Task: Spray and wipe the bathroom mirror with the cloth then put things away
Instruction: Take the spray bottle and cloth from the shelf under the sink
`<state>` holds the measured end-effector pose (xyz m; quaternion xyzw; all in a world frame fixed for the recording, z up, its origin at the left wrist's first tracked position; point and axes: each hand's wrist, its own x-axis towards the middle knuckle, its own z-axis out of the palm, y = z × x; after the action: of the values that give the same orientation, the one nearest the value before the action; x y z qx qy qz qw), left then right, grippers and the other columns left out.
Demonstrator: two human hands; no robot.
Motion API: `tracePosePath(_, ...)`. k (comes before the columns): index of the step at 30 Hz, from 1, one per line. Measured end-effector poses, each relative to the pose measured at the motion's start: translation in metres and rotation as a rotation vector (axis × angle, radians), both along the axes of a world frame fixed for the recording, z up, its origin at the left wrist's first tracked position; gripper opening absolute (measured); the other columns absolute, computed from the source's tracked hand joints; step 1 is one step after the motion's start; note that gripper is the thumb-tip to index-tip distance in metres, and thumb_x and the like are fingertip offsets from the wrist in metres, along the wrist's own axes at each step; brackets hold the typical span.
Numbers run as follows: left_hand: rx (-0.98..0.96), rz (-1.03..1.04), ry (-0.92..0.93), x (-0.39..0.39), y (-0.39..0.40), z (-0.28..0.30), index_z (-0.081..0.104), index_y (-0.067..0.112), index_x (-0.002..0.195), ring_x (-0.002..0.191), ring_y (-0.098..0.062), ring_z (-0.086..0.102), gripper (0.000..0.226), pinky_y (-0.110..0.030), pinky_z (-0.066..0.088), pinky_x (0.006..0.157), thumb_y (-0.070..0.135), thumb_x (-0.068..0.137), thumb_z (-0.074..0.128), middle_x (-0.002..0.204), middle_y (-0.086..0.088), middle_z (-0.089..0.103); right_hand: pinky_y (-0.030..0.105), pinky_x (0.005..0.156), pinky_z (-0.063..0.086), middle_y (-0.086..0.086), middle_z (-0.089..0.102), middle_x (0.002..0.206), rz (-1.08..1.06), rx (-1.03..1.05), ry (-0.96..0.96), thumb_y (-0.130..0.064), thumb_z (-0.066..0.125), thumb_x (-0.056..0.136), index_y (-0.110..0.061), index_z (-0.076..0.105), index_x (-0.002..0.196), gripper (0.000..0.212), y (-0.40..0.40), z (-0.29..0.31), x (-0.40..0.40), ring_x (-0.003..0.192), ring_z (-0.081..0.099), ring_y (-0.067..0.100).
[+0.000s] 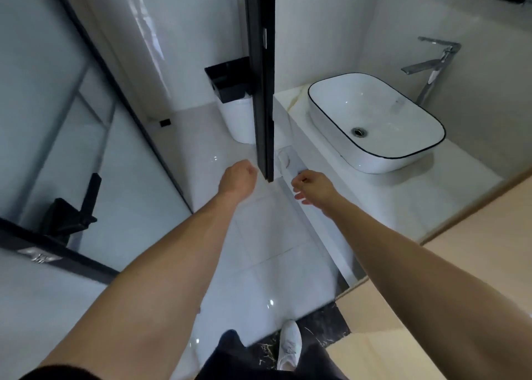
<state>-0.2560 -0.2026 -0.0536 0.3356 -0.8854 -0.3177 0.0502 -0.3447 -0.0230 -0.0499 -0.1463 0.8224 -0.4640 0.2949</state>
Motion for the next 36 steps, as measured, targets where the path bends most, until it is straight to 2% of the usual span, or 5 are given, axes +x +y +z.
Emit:
tracePosePath(3,0.025,0.002,-0.013,-0.019,-0.014,-0.008,0.063,0.002,0.113,0.107,-0.029,0.059,0.036,-0.027,0.042,0.082,0.027,0.106,0.037,0.118,-0.014,0.066,0.028,0.066,0.051,0.013,0.065,0.098,0.028,0.014,-0.017,-0.016,0.06,0.097,-0.002,0.065,0.106,0.017,-0.023,-0.008,-0.023,0.074,0.062,0.019)
tracePosePath(9,0.045,-0.021,-0.032,-0.049,-0.048,-0.03,0.062,0.0,0.112,0.106,-0.029,0.06,0.035,-0.028,0.042,0.081,0.026,0.106,0.039,0.116,-0.016,0.066,0.043,0.086,0.058,0.01,0.066,0.1,0.041,0.053,-0.042,-0.018,0.06,0.097,-0.006,0.065,0.106,0.015,-0.066,-0.029,-0.055,0.075,0.065,0.017)
tracePosePath(24,0.001,-0.16,-0.166,-0.152,-0.166,-0.076,0.062,0.008,0.111,0.095,-0.022,0.053,0.03,-0.029,0.039,0.076,0.024,0.104,0.037,0.115,-0.011,0.066,0.034,0.081,0.058,0.011,0.07,0.104,-0.158,0.051,-0.12,-0.024,0.059,0.097,-0.007,0.065,0.109,0.022,-0.169,-0.074,-0.12,0.077,0.068,0.015)
tracePosePath(32,-0.052,-0.218,-0.124,-0.224,-0.178,-0.165,0.06,0.003,0.108,0.096,-0.03,0.056,0.029,-0.032,0.042,0.075,0.022,0.104,0.037,0.109,-0.015,0.066,0.04,0.087,0.058,0.005,0.071,0.094,-0.161,0.059,-0.057,-0.03,0.059,0.091,-0.02,0.064,0.095,0.012,-0.203,-0.165,-0.169,0.085,0.072,0.022)
tracePosePath(36,-0.058,-0.248,-0.066,-0.26,-0.181,-0.249,0.06,0.003,0.11,0.101,-0.032,0.061,0.028,-0.042,0.051,0.086,0.018,0.105,0.037,0.109,-0.013,0.066,0.027,0.068,0.048,0.004,0.072,0.095,-0.126,0.096,0.038,-0.031,0.057,0.093,-0.023,0.062,0.095,0.009,-0.214,-0.239,-0.194,0.094,0.067,0.021)
